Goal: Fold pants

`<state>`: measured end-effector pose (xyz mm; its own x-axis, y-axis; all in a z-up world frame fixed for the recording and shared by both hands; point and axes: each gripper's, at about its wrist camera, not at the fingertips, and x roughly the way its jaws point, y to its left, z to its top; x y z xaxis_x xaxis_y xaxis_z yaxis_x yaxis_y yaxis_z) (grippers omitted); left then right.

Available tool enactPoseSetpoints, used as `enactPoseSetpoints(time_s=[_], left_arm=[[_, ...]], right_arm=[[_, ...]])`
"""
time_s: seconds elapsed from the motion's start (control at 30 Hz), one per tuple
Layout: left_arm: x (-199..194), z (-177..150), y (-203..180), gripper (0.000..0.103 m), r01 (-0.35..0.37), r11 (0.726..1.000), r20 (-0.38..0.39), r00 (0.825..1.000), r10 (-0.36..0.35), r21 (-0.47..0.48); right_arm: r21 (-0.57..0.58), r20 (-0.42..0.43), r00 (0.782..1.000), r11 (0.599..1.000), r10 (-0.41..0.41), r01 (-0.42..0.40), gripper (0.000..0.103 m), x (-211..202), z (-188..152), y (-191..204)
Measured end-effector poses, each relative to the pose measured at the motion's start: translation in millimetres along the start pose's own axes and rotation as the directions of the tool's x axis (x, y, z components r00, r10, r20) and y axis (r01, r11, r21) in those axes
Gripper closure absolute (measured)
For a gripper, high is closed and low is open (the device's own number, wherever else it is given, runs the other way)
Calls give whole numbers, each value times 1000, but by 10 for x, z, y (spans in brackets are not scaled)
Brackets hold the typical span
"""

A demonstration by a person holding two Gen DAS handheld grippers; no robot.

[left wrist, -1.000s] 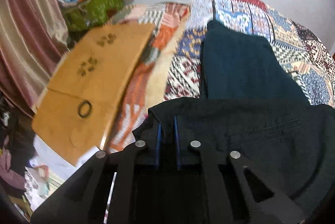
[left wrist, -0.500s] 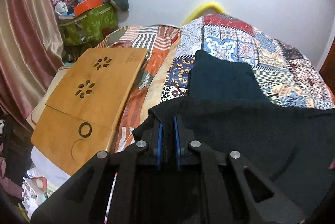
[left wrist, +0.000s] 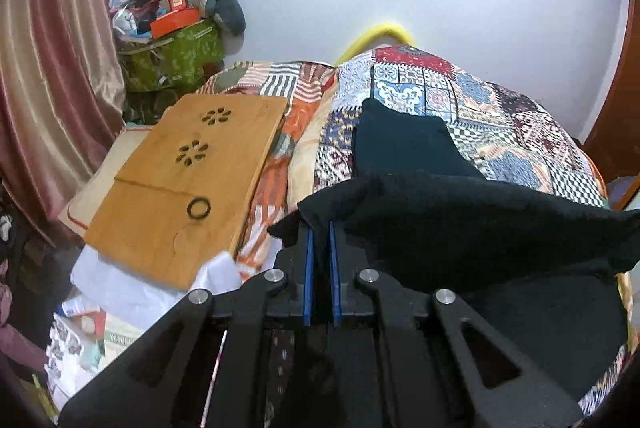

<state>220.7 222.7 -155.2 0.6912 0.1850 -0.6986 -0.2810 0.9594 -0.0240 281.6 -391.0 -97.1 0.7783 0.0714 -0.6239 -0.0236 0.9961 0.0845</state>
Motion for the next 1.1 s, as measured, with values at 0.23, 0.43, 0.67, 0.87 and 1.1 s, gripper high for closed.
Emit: enactPoseSetpoints(time_s=[0.23,0.43,0.67,0.87,1.1], left_arm=[[-252,-482,134,96,3,999,-27,1000,-4,-35],[-317,-927,289,100,-10,999,-94,996,5,-52],[-324,-1092,192,98,-19,1000,-144,989,22,18],[-361,-1050,58,62,18,998,-155,988,-9,59],[-307,-1148,-139,26,54,993,-168,985,-35,109]], right_arm=[[50,-47,999,999,18,-16,93,-237,-424,-118],[44,-134,991,999,13,-7,93,-234,-790,-142],[-20,-236,968,996,-91,89,68,-187,-1075,-141],[-73,-161,980,992,-112,102,59,-465,-870,17],[-186,-30,1000,983,7,-12,47,-749,-478,651]])
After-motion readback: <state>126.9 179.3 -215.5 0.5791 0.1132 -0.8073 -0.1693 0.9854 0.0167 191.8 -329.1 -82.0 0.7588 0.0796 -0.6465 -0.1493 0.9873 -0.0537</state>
